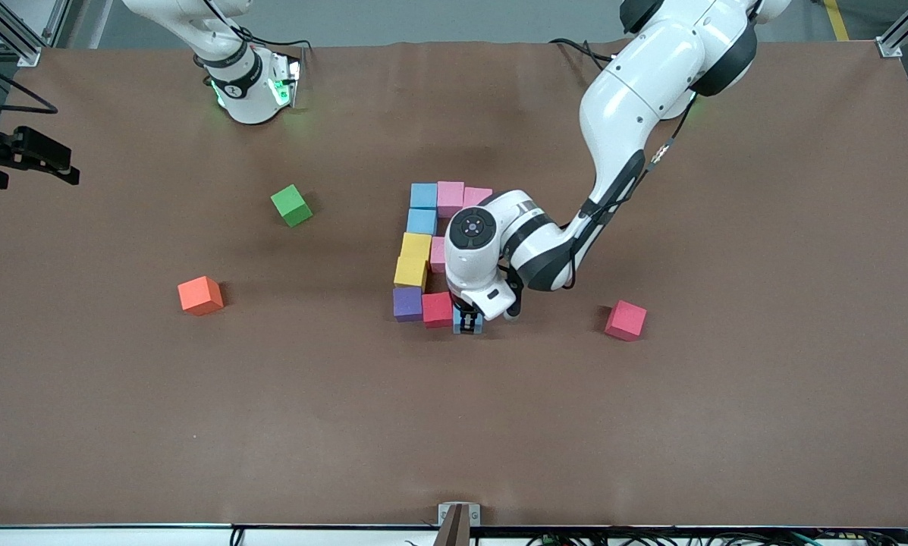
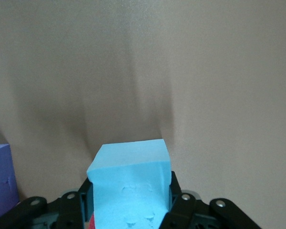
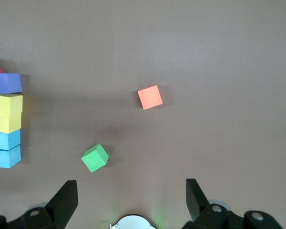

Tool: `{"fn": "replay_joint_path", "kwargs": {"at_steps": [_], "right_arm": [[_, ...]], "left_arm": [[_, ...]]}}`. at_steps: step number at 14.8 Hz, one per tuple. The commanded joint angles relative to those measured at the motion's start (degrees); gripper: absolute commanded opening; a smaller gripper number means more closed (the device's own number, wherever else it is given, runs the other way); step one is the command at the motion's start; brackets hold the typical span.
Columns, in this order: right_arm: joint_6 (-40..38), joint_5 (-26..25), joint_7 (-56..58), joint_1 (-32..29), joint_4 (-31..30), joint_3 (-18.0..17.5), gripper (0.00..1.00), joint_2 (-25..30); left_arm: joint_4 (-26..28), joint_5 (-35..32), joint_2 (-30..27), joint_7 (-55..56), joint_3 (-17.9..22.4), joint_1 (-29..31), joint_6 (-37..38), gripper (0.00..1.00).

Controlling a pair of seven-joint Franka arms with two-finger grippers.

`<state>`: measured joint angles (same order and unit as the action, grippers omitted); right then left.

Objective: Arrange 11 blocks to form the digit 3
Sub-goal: 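Lower the light blue cube beside the red cube and open the left gripper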

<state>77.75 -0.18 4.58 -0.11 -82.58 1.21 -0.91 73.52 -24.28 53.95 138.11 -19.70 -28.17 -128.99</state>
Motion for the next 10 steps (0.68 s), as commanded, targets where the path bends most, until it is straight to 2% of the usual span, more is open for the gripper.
{"fn": "replay_joint_path", "kwargs": {"at_steps": [1, 5, 10], "right_arm": [[1.5, 1.1, 0.3, 0.3, -4.1, 0.1, 1.0, 3.5], [1.5, 1.3, 0.1, 0.3, -4.2, 0.1, 1.0, 3.5], [1.6, 1.3, 0.1, 0.2, -3.9, 0.1, 1.0, 4.5]], "left_arm": [[1.0, 1.5, 2.7, 0.3, 0.1, -0.3, -1.1, 0.29], [4.3, 1.5, 0.9, 0.2, 0.1, 0.0, -0.6, 0.29], [4.2, 2.2, 0.7, 1.4, -0.7, -0.3, 2.3, 0.29]]}}
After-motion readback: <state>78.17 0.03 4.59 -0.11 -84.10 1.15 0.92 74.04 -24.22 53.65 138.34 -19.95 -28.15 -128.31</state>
